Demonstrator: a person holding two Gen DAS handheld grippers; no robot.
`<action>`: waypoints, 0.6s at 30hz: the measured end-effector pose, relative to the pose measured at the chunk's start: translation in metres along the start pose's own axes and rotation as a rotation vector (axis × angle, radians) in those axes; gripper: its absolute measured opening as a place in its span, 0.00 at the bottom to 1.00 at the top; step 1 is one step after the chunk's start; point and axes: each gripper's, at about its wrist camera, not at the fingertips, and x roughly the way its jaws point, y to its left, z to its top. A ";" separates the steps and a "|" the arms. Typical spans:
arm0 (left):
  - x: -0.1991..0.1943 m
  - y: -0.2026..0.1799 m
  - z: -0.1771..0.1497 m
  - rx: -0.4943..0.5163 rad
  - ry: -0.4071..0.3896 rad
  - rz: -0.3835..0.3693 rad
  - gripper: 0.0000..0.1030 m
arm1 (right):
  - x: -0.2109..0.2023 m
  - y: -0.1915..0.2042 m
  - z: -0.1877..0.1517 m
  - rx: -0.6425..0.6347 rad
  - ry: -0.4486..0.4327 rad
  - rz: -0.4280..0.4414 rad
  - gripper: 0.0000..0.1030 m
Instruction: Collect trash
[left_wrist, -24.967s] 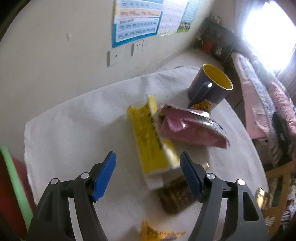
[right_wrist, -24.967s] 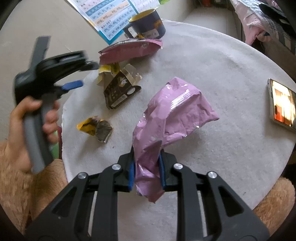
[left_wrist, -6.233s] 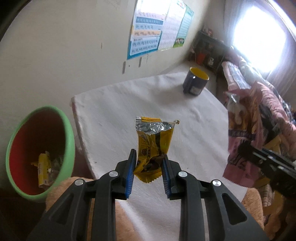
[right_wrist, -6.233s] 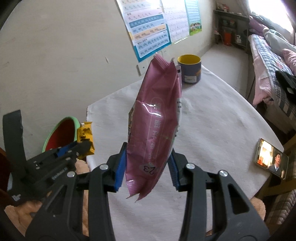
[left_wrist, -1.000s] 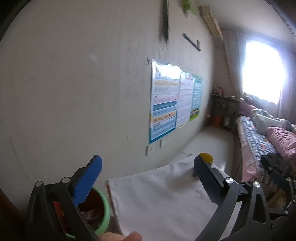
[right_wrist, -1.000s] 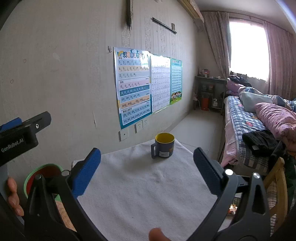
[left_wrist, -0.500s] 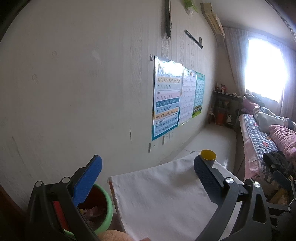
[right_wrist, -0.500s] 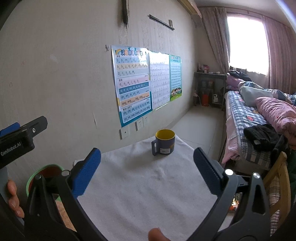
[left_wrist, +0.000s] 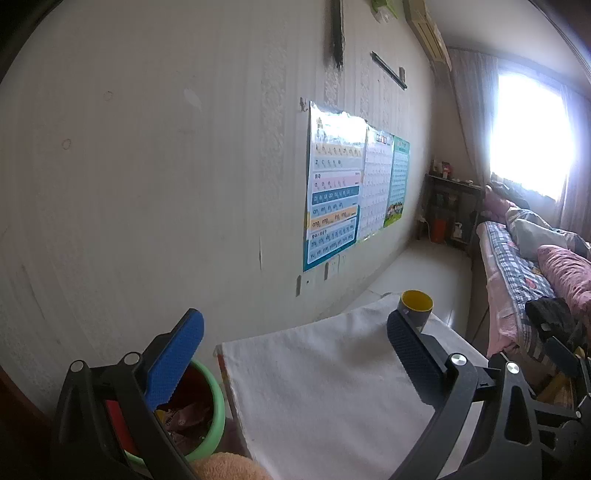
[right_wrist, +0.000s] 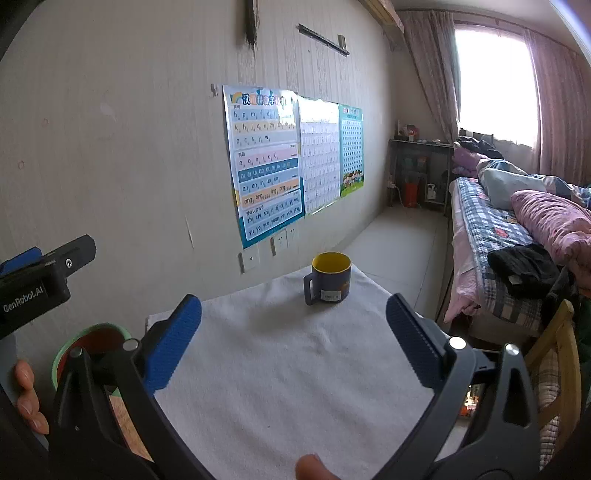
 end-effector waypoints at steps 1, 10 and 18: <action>0.000 0.000 0.000 0.001 0.002 0.000 0.92 | 0.000 0.000 0.000 0.000 0.003 0.001 0.96; 0.005 0.000 -0.001 0.007 0.017 -0.005 0.92 | 0.005 0.000 -0.003 0.004 0.020 0.004 0.96; 0.014 0.001 -0.005 0.003 0.042 -0.012 0.92 | 0.012 0.001 -0.006 0.006 0.045 0.009 0.96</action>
